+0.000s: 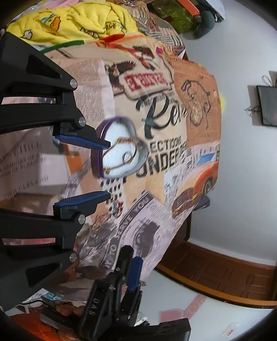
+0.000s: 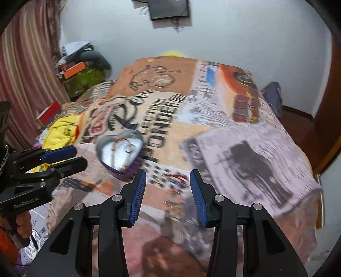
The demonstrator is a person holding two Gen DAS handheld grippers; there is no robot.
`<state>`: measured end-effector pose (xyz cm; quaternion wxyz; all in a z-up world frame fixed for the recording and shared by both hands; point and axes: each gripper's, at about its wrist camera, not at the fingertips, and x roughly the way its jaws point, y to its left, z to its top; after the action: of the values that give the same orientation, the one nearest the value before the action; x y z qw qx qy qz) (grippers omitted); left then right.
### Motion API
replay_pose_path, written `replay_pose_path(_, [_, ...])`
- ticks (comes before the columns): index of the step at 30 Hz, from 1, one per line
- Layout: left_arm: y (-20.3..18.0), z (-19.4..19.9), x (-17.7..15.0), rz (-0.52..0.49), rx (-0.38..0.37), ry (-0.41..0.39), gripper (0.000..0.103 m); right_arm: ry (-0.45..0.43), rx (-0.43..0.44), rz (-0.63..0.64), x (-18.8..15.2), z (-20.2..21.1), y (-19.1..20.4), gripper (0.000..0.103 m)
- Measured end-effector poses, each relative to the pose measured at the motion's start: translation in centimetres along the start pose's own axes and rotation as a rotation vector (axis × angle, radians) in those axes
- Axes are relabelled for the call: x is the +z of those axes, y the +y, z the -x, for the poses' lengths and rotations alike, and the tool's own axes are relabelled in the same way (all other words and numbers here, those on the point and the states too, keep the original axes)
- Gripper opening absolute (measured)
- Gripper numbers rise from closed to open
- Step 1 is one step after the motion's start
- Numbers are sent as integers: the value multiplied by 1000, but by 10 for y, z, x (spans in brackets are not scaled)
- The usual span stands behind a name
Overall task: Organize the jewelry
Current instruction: 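Withdraw both open tools from the tin toward the remaining jewelry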
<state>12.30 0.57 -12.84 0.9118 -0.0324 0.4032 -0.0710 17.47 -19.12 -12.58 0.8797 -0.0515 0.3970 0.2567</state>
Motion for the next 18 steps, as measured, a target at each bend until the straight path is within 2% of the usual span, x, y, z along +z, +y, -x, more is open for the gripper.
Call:
replay_pose_path(7, [-25, -29, -10, -32, -53, 77, 39, 66, -33, -60, -24, -2, -32, 39])
replay_pose_path(16, [-51, -74, -17, -53, -148, 184, 39, 115, -15, -85, -41, -11, -44, 39])
replay_pose_path(18, [-57, -83, -16, -62, -150, 189, 39, 118, -11, -89, -42, -11, -47, 39])
